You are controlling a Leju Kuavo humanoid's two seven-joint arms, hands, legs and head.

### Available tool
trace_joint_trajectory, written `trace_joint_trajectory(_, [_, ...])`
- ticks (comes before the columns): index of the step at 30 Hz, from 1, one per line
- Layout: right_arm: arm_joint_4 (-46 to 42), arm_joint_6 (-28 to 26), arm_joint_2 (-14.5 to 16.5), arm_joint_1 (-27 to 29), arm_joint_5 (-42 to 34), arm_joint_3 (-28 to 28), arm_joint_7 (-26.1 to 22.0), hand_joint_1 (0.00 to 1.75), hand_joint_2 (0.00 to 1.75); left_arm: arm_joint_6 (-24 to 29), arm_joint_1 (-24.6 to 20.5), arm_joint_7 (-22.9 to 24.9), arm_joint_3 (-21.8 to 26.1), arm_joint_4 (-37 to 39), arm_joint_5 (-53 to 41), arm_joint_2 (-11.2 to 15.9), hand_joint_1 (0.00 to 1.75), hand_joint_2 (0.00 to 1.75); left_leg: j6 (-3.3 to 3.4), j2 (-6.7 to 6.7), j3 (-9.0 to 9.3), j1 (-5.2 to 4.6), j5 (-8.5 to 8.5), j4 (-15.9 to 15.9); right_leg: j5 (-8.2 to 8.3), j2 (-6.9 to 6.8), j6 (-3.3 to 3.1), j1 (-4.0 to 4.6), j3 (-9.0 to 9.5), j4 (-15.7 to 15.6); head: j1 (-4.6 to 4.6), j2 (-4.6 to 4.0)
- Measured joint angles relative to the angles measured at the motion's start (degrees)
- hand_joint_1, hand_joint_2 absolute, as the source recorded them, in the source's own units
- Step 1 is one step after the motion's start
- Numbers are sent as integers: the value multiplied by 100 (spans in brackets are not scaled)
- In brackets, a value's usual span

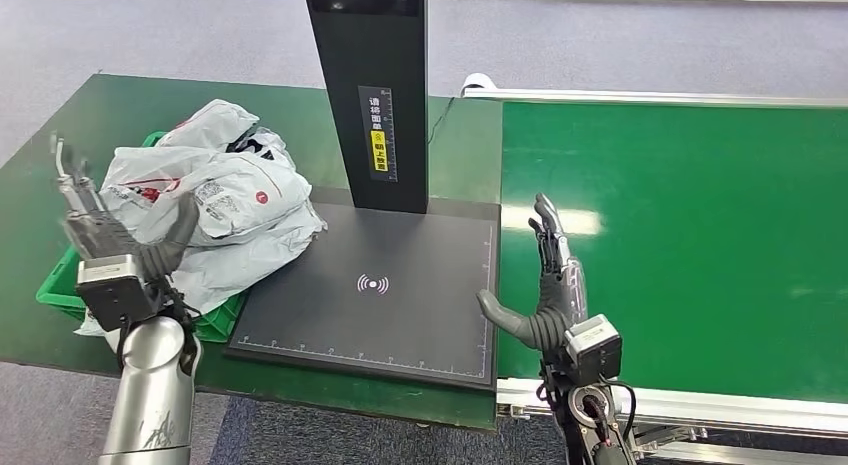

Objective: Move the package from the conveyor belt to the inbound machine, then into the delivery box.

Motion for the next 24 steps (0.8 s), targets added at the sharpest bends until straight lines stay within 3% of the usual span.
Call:
trace_joint_trajectory(4, [47, 16, -5, -46, -22, 0, -12, 0, 175, -904, 118, -85, -400, 1, 286, 88, 0, 175, 0, -1, 0, 0, -1, 0, 0, 1, 0, 0, -3, 0, -2, 0])
trace_joint_trajectory(9, [122, 94, -17, -135, -47, 1, -21, 0, 175, -2736, 351, -191, -958, 5, 741, 211, 0, 175, 0, 0, -2, 1, -1, 0, -1, 1, 0, 1, -5, 0, -1, 0])
trace_joint_trajectory(13, [202, 106, -24, -152, -142, -14, 245, 0, 175, -3753, 457, 88, -1156, 131, 1121, 256, 0, 175, 0, 0, -1, 0, -1, 0, 0, 1, 0, 1, -5, 0, 0, 0])
trace_joint_trajectory(20, [546, 223, -32, -143, -635, -233, 1038, 0, 175, -4155, 575, 704, -1184, 547, 1279, 278, 0, 175, 0, 0, -2, 0, -1, 0, 0, 1, 0, 1, -5, 0, -1, 0])
trace_joint_trajectory(24, [735, 305, -32, -143, -775, -296, 1258, 0, 175, -4175, 594, 898, -1184, 774, 1248, 280, 0, 175, 0, 0, -3, 0, -1, 0, -1, 1, 0, 1, -6, 0, -1, 0])
